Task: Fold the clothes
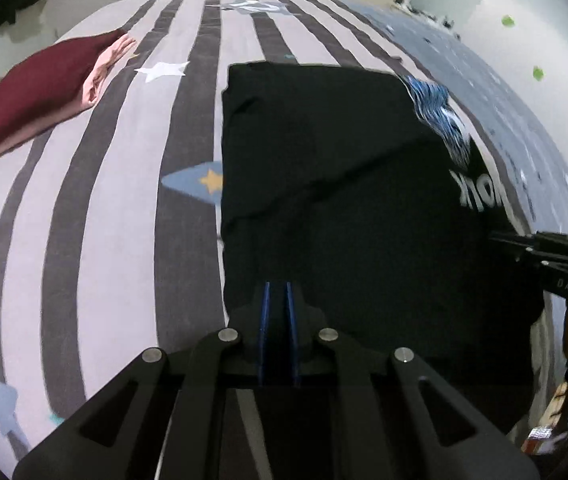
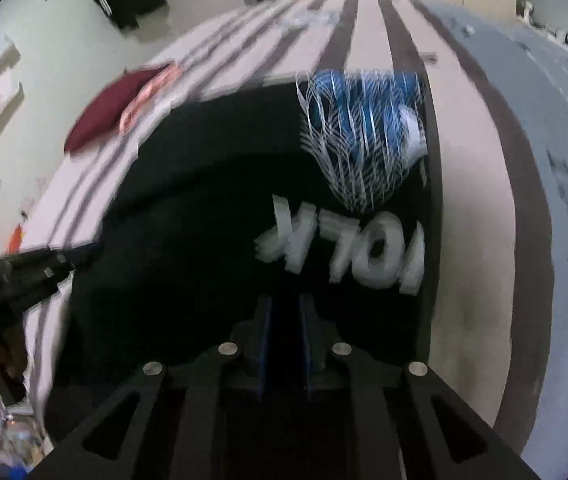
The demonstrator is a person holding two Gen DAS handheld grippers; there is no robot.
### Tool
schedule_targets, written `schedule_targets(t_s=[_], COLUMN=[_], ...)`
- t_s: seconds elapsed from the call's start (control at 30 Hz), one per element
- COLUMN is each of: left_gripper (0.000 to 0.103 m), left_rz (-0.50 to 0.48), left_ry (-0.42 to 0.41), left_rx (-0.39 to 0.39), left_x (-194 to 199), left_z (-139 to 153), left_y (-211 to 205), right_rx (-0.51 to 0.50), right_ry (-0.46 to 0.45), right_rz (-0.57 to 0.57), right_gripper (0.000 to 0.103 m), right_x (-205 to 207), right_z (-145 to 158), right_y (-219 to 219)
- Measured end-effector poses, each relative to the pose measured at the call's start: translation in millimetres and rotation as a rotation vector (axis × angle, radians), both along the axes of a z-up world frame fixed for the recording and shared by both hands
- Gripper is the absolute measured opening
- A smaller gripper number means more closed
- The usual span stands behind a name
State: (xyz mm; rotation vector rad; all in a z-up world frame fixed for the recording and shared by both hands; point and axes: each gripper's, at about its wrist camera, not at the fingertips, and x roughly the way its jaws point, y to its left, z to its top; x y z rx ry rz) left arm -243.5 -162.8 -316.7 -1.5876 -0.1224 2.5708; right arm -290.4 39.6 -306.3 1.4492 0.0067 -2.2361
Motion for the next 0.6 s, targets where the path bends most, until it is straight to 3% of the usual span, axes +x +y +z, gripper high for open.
schedule_targets(t_s=[0.17, 0.33, 0.47, 0.6], left_gripper=[0.011, 0.013, 0.013, 0.013], left_rz=[-0.007, -0.039, -0.042, -0.026], left_ry=[0.045, -0.033, -0.029, 0.087], left_rx=[0.064, 0.046, 0.024, 0.035], left_x=[0.9, 4.8, 6.6, -13.3], left_z=[31.6, -9.0, -2.9, 36.3], left_y=[1.6, 12.8, 16.5, 3.7], right_rx=[0.027, 0.029, 0.023, 0.028], right_ry=[-0.015, -0.040, -0.025, -0.035], right_rz=[-0.003, -0.032, -0.037, -0.072], right_gripper=[0.012, 0.013, 0.012, 0.012], right_x=[18.0, 23.0, 21.7, 15.1], right_z=[0.1, -3.1, -11.3, -0.2], right_y=[16.2, 25.5, 28.5, 31.2])
